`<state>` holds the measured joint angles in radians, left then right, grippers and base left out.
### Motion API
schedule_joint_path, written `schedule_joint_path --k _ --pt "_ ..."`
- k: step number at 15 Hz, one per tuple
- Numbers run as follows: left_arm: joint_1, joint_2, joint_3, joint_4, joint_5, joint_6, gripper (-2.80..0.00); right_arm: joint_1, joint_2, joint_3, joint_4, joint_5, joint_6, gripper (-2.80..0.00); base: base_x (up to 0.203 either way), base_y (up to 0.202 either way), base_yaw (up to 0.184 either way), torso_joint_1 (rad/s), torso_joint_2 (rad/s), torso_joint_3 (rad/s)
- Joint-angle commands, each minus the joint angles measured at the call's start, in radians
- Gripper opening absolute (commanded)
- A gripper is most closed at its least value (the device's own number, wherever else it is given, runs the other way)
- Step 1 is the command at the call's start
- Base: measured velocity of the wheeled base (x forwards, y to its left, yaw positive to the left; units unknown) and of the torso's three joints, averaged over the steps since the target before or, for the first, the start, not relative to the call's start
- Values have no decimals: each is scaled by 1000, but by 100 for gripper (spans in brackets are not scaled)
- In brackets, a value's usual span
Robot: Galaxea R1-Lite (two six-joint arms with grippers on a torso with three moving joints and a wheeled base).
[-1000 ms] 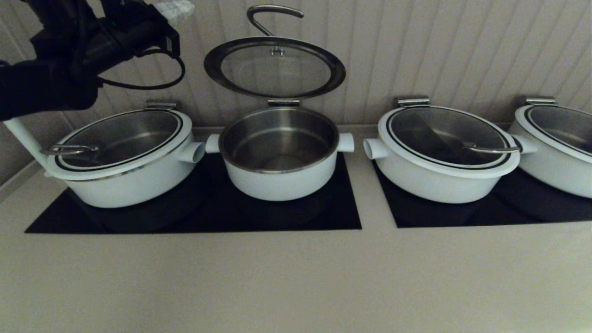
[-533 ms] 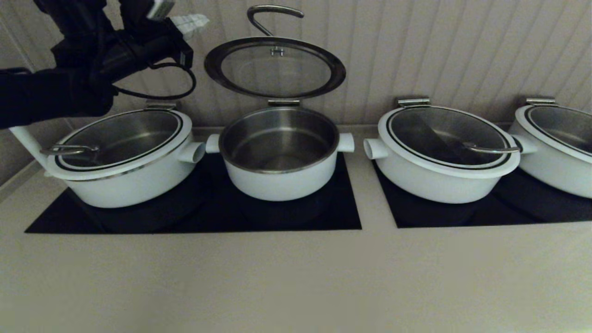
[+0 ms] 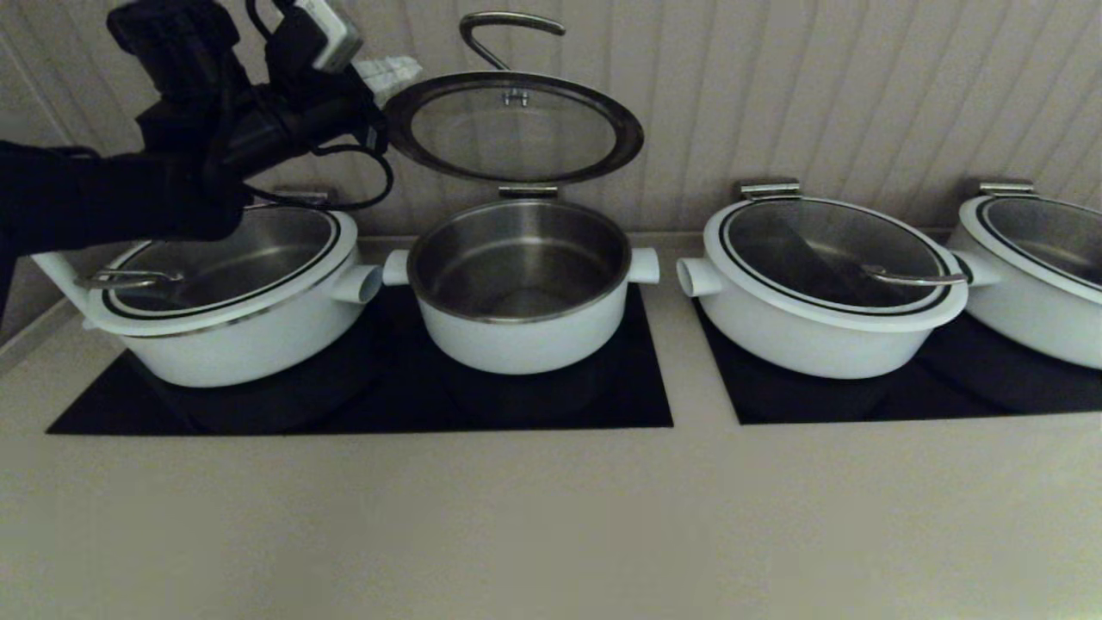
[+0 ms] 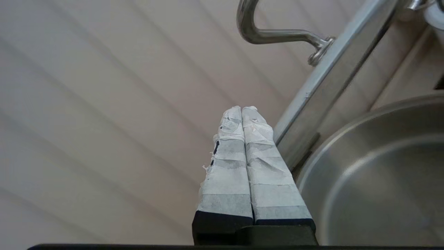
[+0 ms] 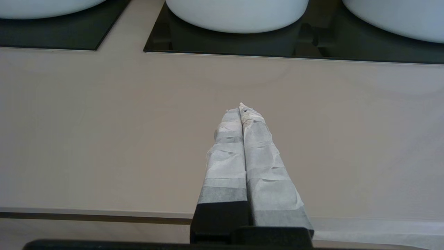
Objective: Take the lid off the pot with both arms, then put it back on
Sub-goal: Close the pot lid
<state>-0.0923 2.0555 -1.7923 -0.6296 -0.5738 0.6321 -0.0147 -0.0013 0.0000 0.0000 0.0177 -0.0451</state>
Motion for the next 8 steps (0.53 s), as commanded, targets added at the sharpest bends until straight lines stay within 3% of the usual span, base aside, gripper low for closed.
schedule_joint_path --k 1,4,8 --pt "-1 -40 93 -30 -3 4 -280 -1 1 0 0 1 -1 -280 0 0 0 0 0 0" --pt "-2 -73 184 -82 -3 3 -280 0 1 0 0 1 -1 -280 0 0 0 0 0 0" --pt "-1 -89 220 -101 -2 3 -280 -1 1 0 0 1 -1 -280 0 0 0 0 0 0"
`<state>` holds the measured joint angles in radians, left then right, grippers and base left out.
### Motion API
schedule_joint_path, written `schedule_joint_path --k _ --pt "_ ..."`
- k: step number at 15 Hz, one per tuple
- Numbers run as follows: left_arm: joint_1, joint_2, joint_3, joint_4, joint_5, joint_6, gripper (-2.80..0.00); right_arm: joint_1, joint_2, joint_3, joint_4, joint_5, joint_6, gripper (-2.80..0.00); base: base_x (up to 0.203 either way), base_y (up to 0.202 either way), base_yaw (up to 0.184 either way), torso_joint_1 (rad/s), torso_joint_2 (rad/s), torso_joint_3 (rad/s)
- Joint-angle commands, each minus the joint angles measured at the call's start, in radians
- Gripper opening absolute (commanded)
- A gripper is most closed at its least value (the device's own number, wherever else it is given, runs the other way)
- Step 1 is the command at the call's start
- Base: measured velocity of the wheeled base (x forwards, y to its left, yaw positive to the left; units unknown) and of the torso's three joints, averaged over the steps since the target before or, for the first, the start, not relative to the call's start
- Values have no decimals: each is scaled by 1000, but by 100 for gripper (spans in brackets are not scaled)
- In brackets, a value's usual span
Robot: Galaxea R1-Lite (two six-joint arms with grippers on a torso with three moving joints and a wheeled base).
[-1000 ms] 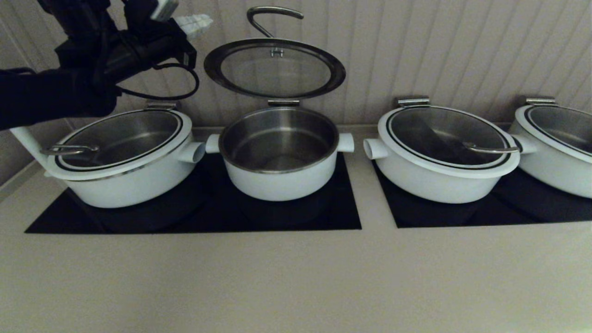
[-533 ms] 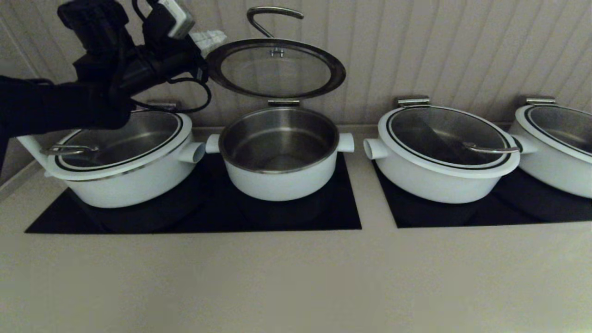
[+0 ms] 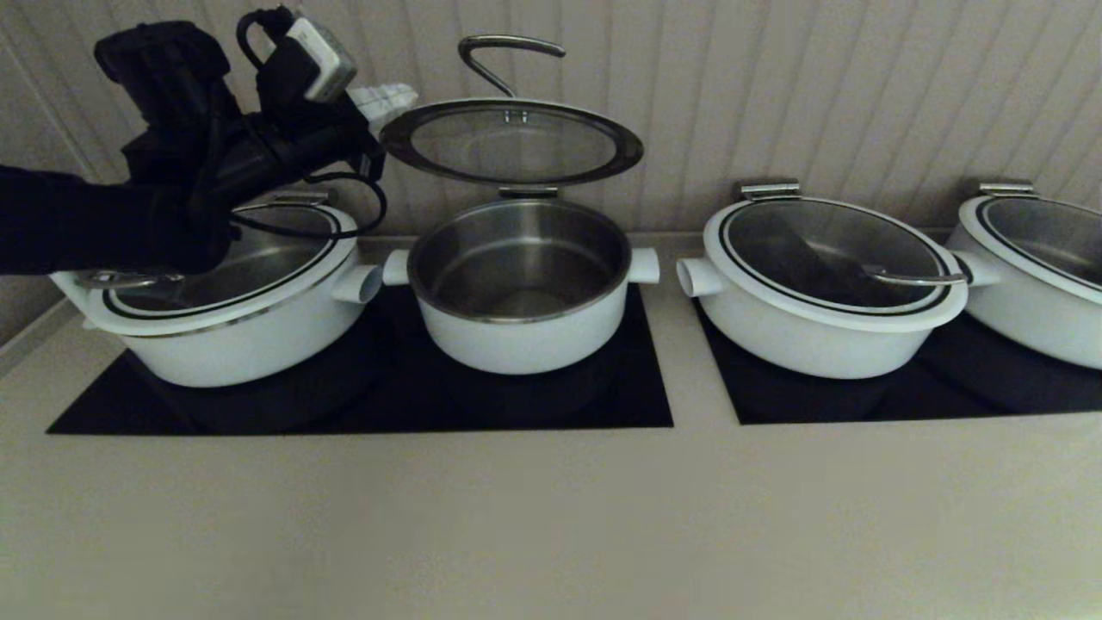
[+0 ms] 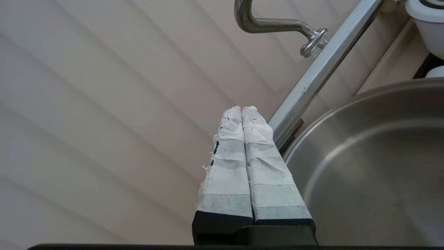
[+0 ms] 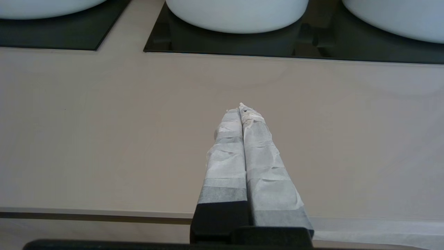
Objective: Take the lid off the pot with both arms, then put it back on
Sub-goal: Close the pot lid
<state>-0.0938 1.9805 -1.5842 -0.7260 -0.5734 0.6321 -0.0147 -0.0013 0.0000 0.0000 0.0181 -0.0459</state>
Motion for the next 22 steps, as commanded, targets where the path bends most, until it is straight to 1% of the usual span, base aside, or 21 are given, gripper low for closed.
schedule_joint_path --k 1,6,9,12,14,16,22 --pt "0 -16 20 -6 -2 4 -280 -1 1 0 0 0 0 -280 0 0 0 0 0 0" --pt "-12 -30 108 -66 -2 14 -280 0 1 0 0 0 0 -280 0 0 0 0 0 0" --pt "-30 -28 138 -102 0 15 -280 1 1 0 0 0 0 -280 0 0 0 0 0 0" --pt "-42 -25 156 -113 1 17 -280 -1 1 0 0 0 0 -280 0 0 0 0 0 0" --pt "-43 -30 185 -119 1 27 -280 1 1 0 0 0 0 -280 0 0 0 0 0 0" --pt "-43 -31 228 -170 1 31 -280 1 1 0 0 0 0 -280 0 0 0 0 0 0" --pt "-42 -38 316 -224 1 32 -280 -1 1 0 0 0 0 -280 0 0 0 0 0 0"
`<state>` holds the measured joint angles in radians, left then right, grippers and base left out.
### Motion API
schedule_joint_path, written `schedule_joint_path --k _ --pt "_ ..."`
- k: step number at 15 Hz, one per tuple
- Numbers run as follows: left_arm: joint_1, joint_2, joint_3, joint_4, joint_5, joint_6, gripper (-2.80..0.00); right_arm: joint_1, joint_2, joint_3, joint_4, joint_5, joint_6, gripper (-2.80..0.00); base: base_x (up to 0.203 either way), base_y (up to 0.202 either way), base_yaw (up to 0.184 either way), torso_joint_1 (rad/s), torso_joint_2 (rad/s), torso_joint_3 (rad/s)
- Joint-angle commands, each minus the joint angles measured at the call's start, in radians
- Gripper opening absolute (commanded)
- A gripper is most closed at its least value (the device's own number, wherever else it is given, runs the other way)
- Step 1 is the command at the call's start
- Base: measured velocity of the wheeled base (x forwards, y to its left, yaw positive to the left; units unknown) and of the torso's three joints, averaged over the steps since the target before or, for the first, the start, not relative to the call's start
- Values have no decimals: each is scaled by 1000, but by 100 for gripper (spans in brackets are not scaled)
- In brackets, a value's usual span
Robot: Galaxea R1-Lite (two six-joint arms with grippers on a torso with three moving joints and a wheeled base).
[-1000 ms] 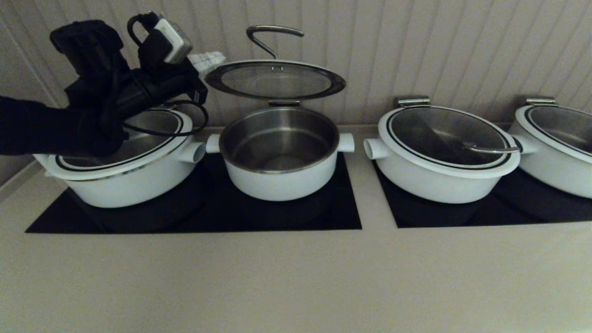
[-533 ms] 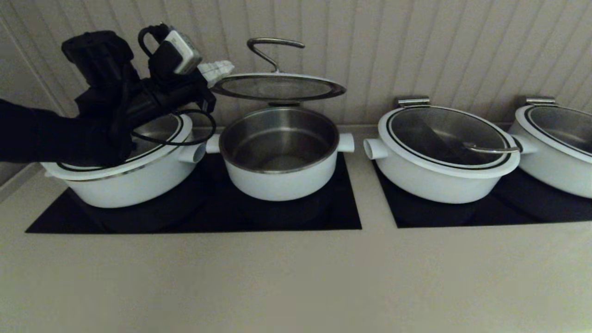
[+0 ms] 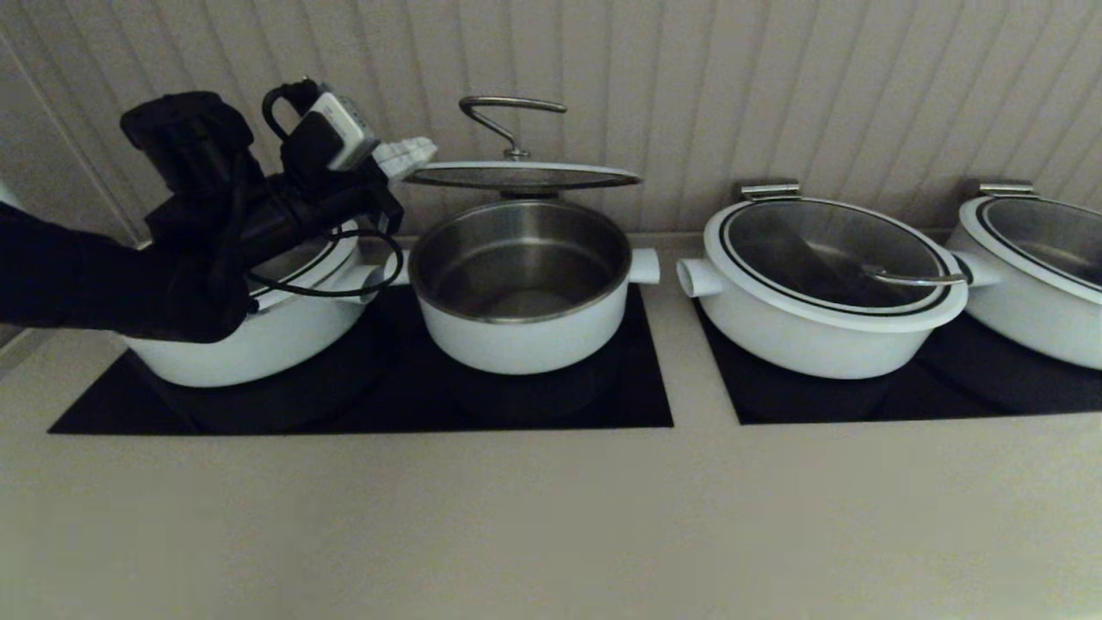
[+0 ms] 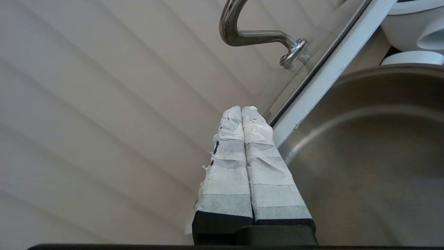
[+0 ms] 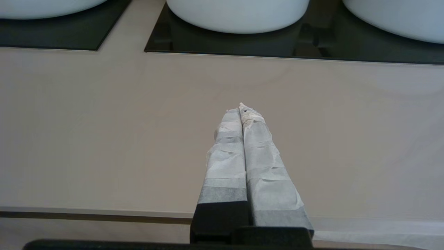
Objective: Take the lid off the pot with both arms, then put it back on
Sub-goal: Close the pot lid
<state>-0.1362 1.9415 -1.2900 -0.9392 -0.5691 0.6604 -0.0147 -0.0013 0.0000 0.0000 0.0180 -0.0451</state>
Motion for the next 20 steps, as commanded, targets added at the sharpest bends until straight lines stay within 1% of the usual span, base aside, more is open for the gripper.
schedule_joint_path --k 1,8,12,14,17,20 --pt "1 1 43 -30 -3 4 -280 1 1 0 0 0 -1 -280 0 0 0 0 0 0" --pt "1 9 155 -134 -3 3 -280 -1 1 0 0 0 -1 -280 0 0 0 0 0 0" --pt "1 30 178 -176 -3 4 -280 1 1 0 0 0 -1 -280 0 0 0 0 0 0" --pt "1 49 183 -216 -3 2 -280 1 1 0 0 0 -1 -280 0 0 0 0 0 0" --pt "2 60 233 -259 -3 3 -280 1 1 0 0 0 -1 -280 0 0 0 0 0 0" --pt "3 85 257 -311 -2 2 -280 -1 1 0 0 0 -1 -280 0 0 0 0 0 0"
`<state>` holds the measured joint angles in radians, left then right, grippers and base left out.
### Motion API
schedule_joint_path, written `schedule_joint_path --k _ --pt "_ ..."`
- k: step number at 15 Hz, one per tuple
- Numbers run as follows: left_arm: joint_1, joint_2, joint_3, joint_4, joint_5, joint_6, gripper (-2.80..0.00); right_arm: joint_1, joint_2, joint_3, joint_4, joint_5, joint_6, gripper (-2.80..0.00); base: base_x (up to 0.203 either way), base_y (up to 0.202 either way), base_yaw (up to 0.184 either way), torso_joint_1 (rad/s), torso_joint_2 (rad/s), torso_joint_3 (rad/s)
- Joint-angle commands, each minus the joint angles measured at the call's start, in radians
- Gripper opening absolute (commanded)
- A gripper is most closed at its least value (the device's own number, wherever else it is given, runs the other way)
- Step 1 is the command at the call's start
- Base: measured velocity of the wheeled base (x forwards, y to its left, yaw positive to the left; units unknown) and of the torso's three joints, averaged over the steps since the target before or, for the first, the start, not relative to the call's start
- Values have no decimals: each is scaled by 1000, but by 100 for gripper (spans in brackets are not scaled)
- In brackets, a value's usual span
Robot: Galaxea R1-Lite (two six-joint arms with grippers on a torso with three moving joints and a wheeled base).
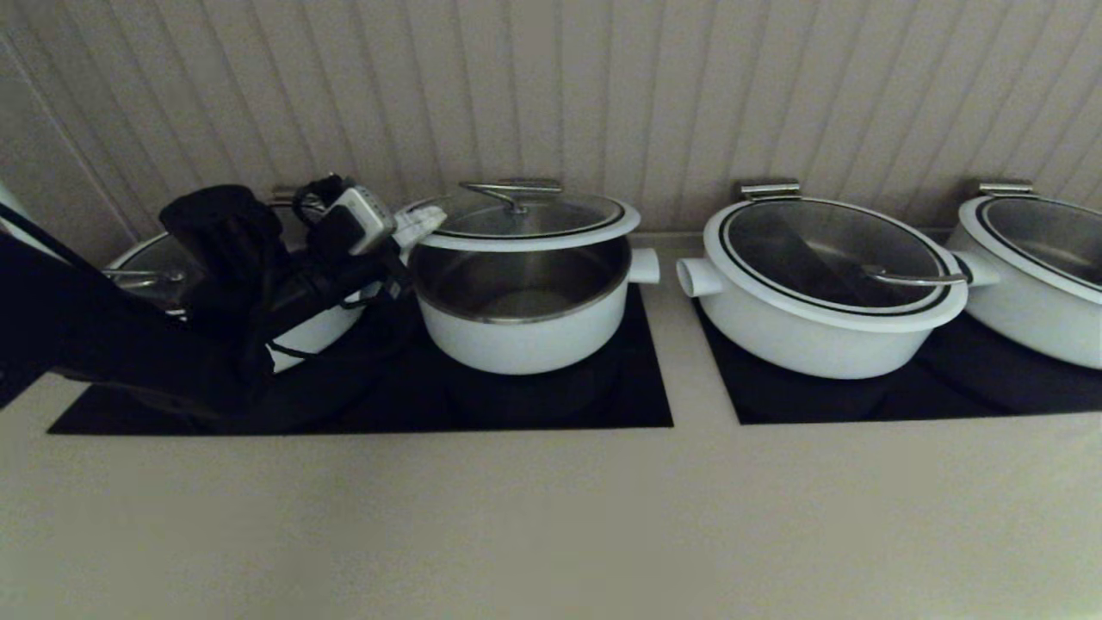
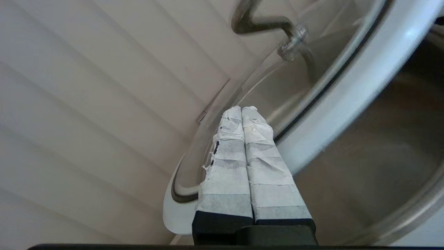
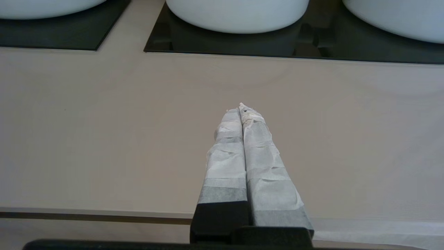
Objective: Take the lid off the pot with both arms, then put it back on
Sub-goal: Close the pot lid
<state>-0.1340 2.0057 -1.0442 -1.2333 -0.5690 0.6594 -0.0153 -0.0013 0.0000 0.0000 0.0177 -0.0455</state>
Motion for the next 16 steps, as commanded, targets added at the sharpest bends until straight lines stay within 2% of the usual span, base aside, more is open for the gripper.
schedule_joint_path --k 1,8,16 --pt "1 24 19 -20 -3 3 -280 1 1 0 0 1 0 -280 0 0 0 0 0 0" --pt "2 51 72 -81 -3 3 -280 0 1 0 0 1 0 -280 0 0 0 0 0 0" --pt "5 68 90 -83 -3 5 -280 2 1 0 0 1 0 -280 0 0 0 0 0 0"
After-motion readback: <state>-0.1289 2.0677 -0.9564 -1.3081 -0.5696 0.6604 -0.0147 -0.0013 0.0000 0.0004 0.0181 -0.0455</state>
